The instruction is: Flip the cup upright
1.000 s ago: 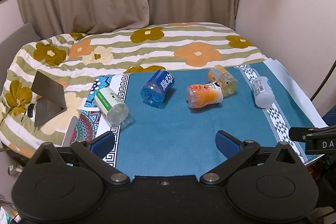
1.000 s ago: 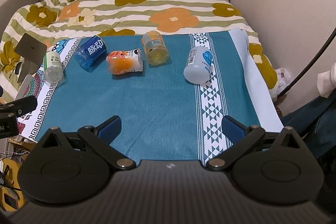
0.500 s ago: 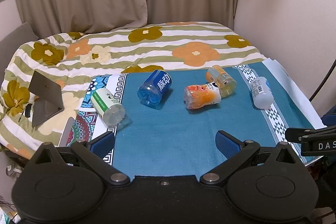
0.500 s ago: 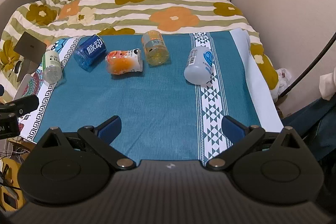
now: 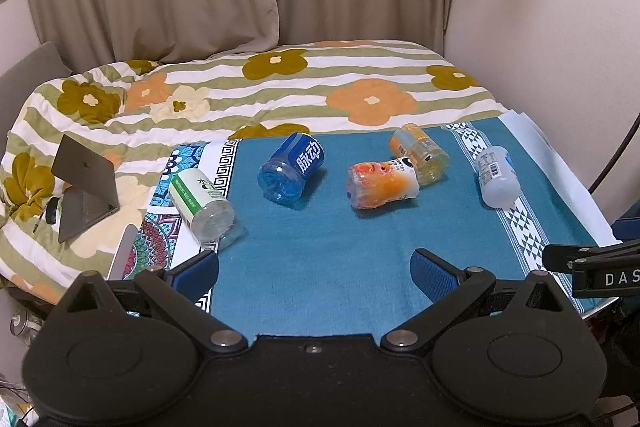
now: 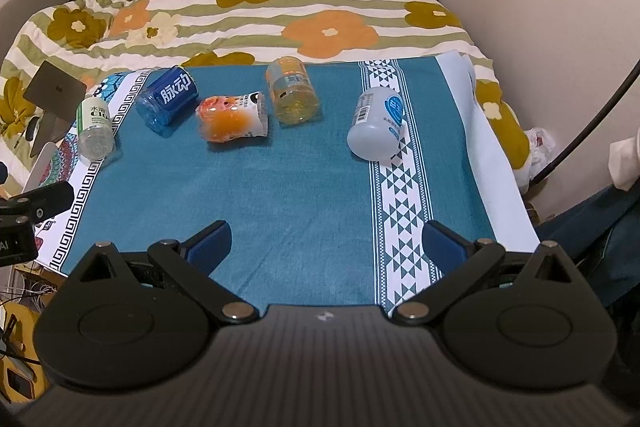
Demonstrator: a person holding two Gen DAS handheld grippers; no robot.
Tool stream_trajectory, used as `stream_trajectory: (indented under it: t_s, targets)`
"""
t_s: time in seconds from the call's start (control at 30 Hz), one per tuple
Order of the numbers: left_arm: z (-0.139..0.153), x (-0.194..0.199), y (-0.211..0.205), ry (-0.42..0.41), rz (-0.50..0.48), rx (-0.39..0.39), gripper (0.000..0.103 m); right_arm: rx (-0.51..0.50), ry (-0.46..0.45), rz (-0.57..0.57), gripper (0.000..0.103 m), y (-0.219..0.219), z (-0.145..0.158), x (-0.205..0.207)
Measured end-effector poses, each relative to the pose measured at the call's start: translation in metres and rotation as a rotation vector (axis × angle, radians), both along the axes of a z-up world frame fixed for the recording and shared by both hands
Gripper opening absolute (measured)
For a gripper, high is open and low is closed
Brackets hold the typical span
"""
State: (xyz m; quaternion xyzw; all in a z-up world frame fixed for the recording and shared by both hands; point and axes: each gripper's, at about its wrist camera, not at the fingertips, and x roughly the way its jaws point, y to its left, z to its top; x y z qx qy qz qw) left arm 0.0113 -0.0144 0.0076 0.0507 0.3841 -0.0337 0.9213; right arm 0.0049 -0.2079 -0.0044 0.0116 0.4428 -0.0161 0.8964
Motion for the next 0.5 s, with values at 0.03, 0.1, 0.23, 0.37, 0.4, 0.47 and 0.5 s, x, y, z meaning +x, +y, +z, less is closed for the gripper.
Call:
stream_trajectory:
  t_s: [0.03,0.1,0.23,0.37,0.4,0.47,0.5]
  targets:
    - [0.0000,-0.0004,0.0003,0.000,0.000,0.000,0.103,0.000,0.000,0.000,0.103,-0.0002,-0.0002,0.0002]
    - [0.0001,-0.0004,0.0001,-0.001,-0.001,0.000,0.103,0.000,0.000,0.000,0.103,-0.0004,-0.0003,0.0007]
    - [0.0001,-0.0001,0.0002,0.001,-0.001,0.001,0.103,0.003,0.002,-0.003,0.103,-0.0012,-0.0016,0.0002]
    - [-0.0006,0.0020,-0.0016,0.002,0.001,0.001,0.103,0.005,0.003,-0.004,0.103,-0.0022,-0.0022,0.0006]
    - [-0.0007,0.0034,-0.0027,0.003,0.002,0.001,0.103,0.004,0.004,-0.003,0.103,-0.0022,-0.0023,0.0006]
    - [-0.0009,0.0039,-0.0032,0.002,0.001,0.002,0.103,0.004,0.003,-0.003,0.103,-0.0022,-0.0023,0.0008]
    - [-0.0008,0.0038,-0.0029,0.003,0.001,0.002,0.103,0.005,0.003,-0.003,0.103,-0.0023,-0.0024,0.0009]
